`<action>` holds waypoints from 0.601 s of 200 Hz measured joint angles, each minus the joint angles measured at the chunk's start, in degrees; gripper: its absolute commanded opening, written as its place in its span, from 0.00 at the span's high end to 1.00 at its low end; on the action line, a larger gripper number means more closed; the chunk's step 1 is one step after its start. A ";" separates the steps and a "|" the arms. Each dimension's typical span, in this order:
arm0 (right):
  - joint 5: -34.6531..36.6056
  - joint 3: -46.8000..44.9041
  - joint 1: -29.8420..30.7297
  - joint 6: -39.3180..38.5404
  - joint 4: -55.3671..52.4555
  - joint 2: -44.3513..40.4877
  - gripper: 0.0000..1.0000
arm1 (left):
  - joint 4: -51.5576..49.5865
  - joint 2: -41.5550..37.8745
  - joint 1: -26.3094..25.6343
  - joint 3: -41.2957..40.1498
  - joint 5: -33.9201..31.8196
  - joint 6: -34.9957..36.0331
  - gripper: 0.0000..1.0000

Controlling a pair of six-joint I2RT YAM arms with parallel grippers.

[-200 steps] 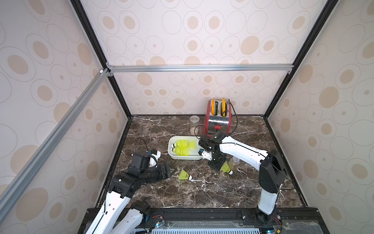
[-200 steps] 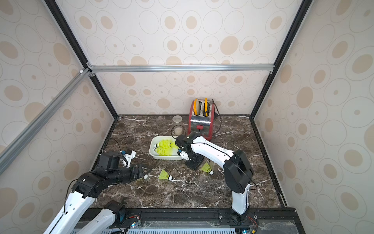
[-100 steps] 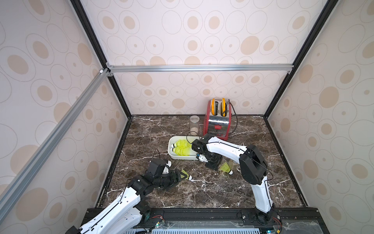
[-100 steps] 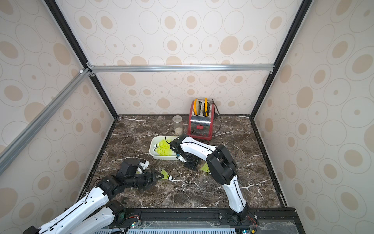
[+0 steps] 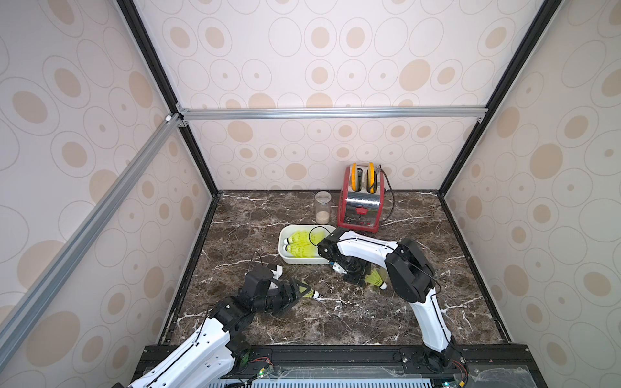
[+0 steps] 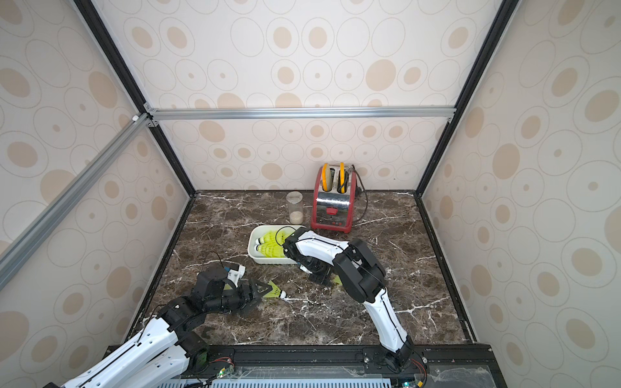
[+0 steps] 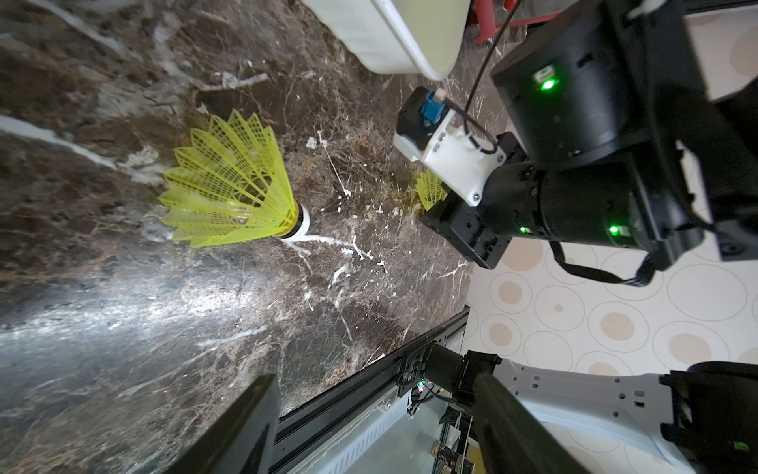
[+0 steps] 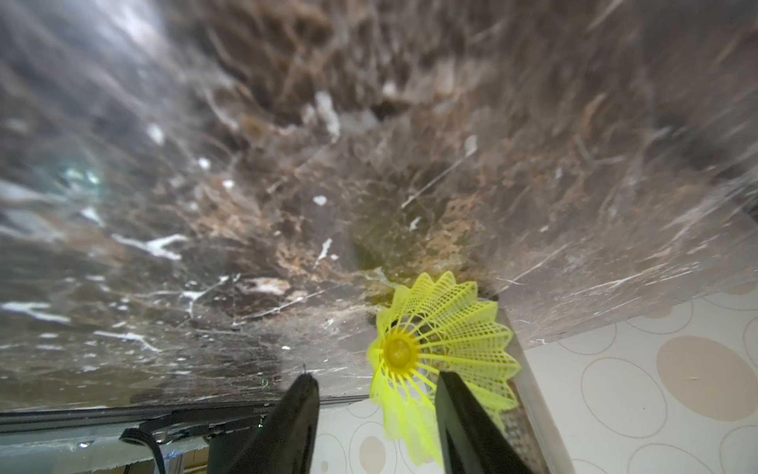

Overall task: Put the shuttlecocks into the storage box
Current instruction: Pick up the shuttlecock at the center of the board.

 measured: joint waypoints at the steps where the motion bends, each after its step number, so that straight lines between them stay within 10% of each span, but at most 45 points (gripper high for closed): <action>1: 0.02 -0.07 0.00 0.02 -0.04 -0.02 0.49 | -0.02 -0.02 0.00 0.00 0.00 0.00 0.23; 120: 1.31 -2.95 0.00 1.46 -0.09 0.00 0.87 | -1.20 1.20 -0.04 1.33 -0.33 0.28 0.23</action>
